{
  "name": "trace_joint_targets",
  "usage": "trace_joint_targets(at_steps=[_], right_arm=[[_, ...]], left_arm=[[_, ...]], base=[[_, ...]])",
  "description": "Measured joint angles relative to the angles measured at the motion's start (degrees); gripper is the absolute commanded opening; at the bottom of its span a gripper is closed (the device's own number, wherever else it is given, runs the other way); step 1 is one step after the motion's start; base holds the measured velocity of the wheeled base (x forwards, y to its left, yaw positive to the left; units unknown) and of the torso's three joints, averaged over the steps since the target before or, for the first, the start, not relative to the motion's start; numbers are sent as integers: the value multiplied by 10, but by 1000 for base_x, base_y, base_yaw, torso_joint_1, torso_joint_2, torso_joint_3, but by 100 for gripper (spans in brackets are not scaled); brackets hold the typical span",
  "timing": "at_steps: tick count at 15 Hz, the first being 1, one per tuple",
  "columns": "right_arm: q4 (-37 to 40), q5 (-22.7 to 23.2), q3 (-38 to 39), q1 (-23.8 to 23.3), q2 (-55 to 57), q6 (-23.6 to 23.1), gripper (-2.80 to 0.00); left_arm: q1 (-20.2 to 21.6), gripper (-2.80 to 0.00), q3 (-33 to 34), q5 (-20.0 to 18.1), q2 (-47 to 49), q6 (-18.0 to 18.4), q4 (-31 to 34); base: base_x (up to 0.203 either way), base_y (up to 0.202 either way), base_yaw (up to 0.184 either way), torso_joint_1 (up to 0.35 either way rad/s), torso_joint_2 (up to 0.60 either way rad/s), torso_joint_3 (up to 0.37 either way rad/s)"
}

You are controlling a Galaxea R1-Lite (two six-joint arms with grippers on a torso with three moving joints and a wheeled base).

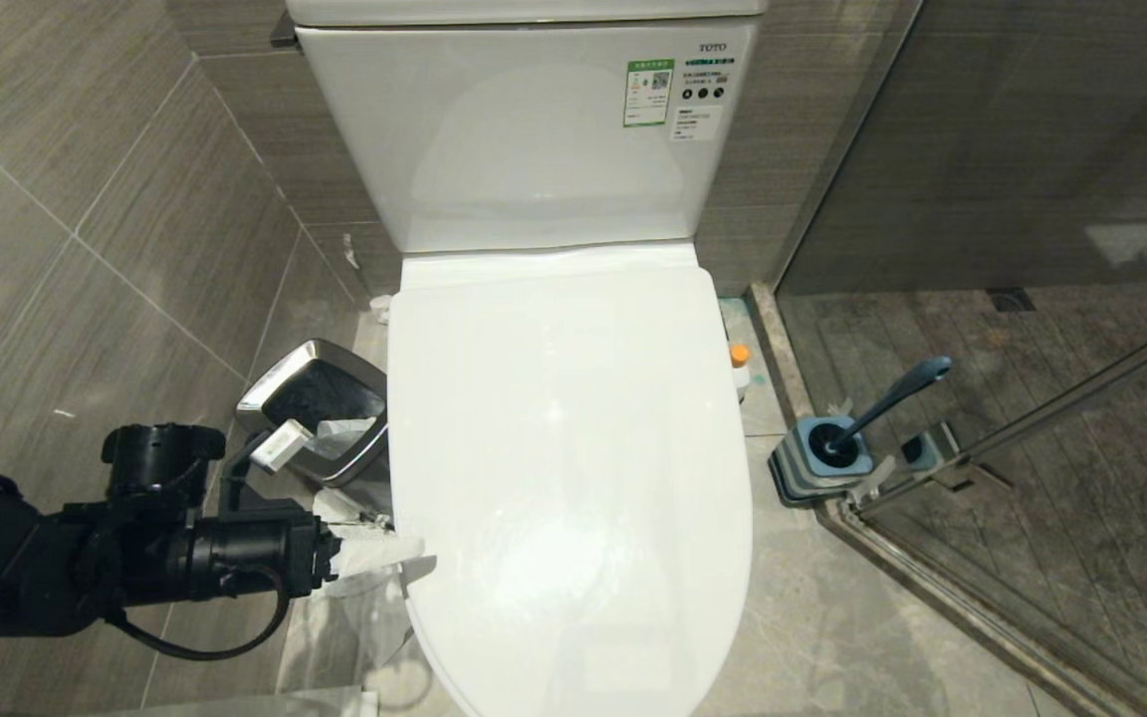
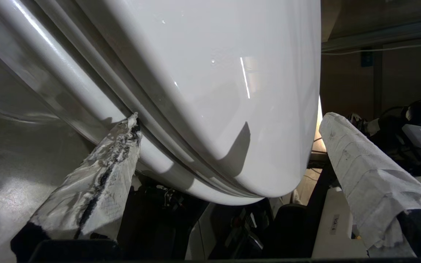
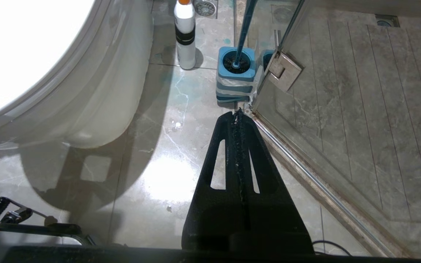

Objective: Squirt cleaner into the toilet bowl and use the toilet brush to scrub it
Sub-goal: Use the left hand to lift the toilet lid slightly

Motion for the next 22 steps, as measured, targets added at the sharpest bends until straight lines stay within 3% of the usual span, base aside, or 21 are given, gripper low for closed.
trace_joint_targets(at_steps=[6,13,17,22], right_arm=[[0,0,0,0,0,0,-280],[0,0,0,0,0,0,-280],[0,0,0,0,0,0,-280],[0,0,0,0,0,0,-280]], left_arm=[[-26,0,16,9,0,26,-2],[-62,0,19,8,-9,12,2],[-66,0,10,-42,-32,-41,6],[-86,0,5,-70,-80,-188,4]], base=[[0,0,0,0,0,0],[0,0,0,0,0,0],[0,0,0,0,0,0],[0,0,0,0,0,0]])
